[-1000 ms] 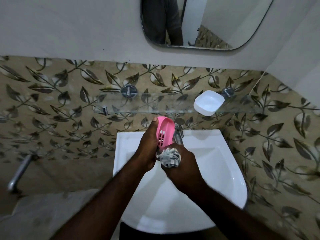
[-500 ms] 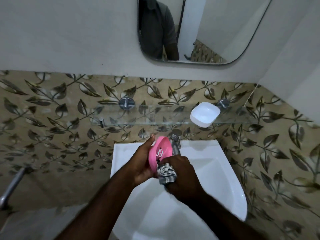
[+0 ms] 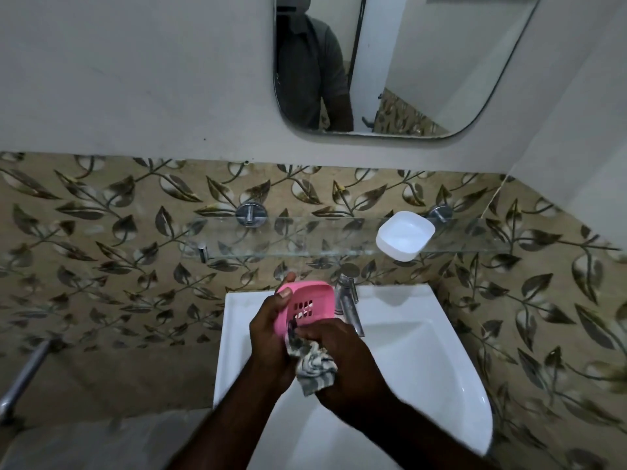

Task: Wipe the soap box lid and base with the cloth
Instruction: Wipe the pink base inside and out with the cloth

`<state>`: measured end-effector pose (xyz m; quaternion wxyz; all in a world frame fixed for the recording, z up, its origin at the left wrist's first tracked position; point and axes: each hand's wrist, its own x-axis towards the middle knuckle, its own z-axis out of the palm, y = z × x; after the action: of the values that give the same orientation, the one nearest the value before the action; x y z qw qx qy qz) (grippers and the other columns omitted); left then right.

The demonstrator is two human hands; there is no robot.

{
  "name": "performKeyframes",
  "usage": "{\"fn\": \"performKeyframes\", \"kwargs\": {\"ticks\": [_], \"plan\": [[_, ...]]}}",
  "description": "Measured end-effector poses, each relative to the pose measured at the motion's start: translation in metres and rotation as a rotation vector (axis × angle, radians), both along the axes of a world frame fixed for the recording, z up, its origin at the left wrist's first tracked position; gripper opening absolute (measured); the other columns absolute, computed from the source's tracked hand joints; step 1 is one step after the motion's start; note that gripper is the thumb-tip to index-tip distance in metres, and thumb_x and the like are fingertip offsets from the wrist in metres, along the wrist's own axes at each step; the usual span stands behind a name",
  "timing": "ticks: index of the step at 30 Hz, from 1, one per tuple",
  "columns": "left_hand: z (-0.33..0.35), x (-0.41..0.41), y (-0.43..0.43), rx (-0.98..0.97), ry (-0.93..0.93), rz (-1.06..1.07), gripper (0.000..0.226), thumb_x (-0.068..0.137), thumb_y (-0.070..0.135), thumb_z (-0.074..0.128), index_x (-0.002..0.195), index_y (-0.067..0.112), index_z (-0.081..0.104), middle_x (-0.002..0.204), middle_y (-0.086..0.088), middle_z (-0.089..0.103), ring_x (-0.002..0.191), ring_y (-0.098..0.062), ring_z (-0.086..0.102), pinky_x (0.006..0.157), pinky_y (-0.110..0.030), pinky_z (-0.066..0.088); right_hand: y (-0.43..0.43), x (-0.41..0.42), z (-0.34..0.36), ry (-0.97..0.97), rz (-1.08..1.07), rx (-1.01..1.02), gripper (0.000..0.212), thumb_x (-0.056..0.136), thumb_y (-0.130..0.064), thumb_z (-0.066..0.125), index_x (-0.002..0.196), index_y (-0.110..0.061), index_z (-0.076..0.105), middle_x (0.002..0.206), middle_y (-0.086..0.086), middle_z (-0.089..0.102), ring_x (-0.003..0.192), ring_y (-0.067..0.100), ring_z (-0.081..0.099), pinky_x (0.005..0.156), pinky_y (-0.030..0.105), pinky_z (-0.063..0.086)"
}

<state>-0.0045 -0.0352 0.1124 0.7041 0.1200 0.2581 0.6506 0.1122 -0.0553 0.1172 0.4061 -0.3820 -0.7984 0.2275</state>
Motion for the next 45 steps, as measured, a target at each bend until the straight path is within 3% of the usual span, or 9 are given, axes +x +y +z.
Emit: {"fn": "performKeyframes", "kwargs": {"ticks": [3, 8, 11, 15, 21, 26, 34, 40, 45], "plan": [[0.003, 0.002, -0.001, -0.037, 0.041, 0.023, 0.083, 0.055, 0.028, 0.072, 0.131, 0.000, 0.051, 0.084, -0.015, 0.071, 0.073, -0.027, 0.068, 0.069, -0.034, 0.059, 0.013, 0.017, -0.003, -0.130, -0.045, 0.074, 0.019, 0.067, -0.020, 0.065, 0.087, -0.017, 0.066, 0.081, -0.001, 0.068, 0.080, 0.015, 0.057, 0.075, 0.024, 0.043], [0.005, 0.004, -0.001, -0.003, 0.032, 0.024, 0.066, 0.069, 0.025, 0.063, 0.133, 0.010, 0.051, 0.078, -0.009, 0.072, 0.065, -0.021, 0.069, 0.061, -0.027, 0.057, 0.000, -0.011, -0.003, 0.118, -0.113, -0.215, 0.026, 0.071, -0.006, 0.063, 0.082, -0.029, 0.061, 0.075, -0.011, 0.065, 0.070, 0.007, 0.063, 0.067, 0.032, 0.054], [0.005, 0.002, 0.001, -0.007, 0.039, -0.006, 0.058, 0.065, 0.026, 0.065, 0.120, 0.009, 0.059, 0.076, -0.011, 0.070, 0.067, -0.025, 0.062, 0.064, -0.030, 0.052, -0.003, -0.008, 0.000, 0.084, -0.090, -0.098, 0.035, 0.066, -0.008, 0.071, 0.084, -0.038, 0.062, 0.078, -0.022, 0.065, 0.073, -0.001, 0.062, 0.066, 0.018, 0.051], [0.005, 0.002, 0.001, -0.015, -0.006, 0.014, 0.035, 0.062, 0.028, 0.069, 0.088, 0.004, 0.070, 0.074, -0.015, 0.070, 0.064, -0.026, 0.068, 0.062, -0.033, 0.059, 0.011, 0.012, 0.004, -0.112, -0.085, 0.091, 0.019, 0.059, -0.007, 0.076, 0.075, -0.013, 0.067, 0.072, 0.000, 0.066, 0.072, 0.016, 0.058, 0.066, 0.029, 0.048], [0.015, 0.001, 0.000, 0.034, 0.046, -0.007, 0.023, 0.071, 0.028, 0.063, 0.066, 0.011, 0.077, 0.064, -0.008, 0.071, 0.057, -0.020, 0.069, 0.056, -0.028, 0.057, -0.002, -0.008, 0.021, 0.030, -0.122, -0.102, 0.020, 0.068, -0.013, 0.066, 0.085, -0.024, 0.064, 0.084, -0.010, 0.067, 0.074, 0.006, 0.064, 0.067, 0.025, 0.052], [0.024, 0.004, -0.001, 0.015, 0.015, 0.015, 0.028, 0.062, 0.025, 0.069, 0.083, 0.006, 0.068, 0.073, -0.014, 0.069, 0.063, -0.026, 0.068, 0.061, -0.033, 0.058, 0.002, 0.012, 0.027, -0.074, -0.038, 0.134, 0.023, 0.064, -0.008, 0.075, 0.086, -0.013, 0.071, 0.082, 0.002, 0.070, 0.081, 0.016, 0.060, 0.074, 0.026, 0.048], [0.031, 0.006, -0.001, 0.023, 0.070, -0.024, 0.024, 0.073, 0.027, 0.063, 0.061, 0.010, 0.074, 0.062, -0.008, 0.068, 0.055, -0.021, 0.067, 0.057, -0.028, 0.057, -0.009, -0.003, 0.030, 0.048, -0.148, -0.009, 0.033, 0.066, -0.006, 0.067, 0.091, -0.027, 0.064, 0.091, -0.008, 0.067, 0.079, 0.012, 0.066, 0.072, 0.025, 0.053], [0.029, 0.009, -0.005, 0.005, 0.091, -0.026, 0.027, 0.062, 0.021, 0.068, 0.084, 0.005, 0.067, 0.074, -0.014, 0.069, 0.065, -0.025, 0.067, 0.064, -0.032, 0.058, -0.002, 0.025, 0.024, -0.156, -0.145, 0.062, 0.019, 0.063, -0.004, 0.071, 0.081, -0.008, 0.071, 0.080, 0.005, 0.070, 0.080, 0.025, 0.064, 0.072, 0.031, 0.047], [0.027, 0.013, -0.008, 0.038, 0.113, -0.034, 0.022, 0.071, 0.025, 0.060, 0.073, 0.006, 0.071, 0.063, -0.010, 0.069, 0.055, -0.022, 0.068, 0.054, -0.027, 0.056, -0.012, 0.001, 0.030, 0.048, -0.214, -0.139, 0.021, 0.068, -0.010, 0.061, 0.074, -0.031, 0.061, 0.071, -0.015, 0.066, 0.066, 0.004, 0.062, 0.059, 0.023, 0.050]]}}
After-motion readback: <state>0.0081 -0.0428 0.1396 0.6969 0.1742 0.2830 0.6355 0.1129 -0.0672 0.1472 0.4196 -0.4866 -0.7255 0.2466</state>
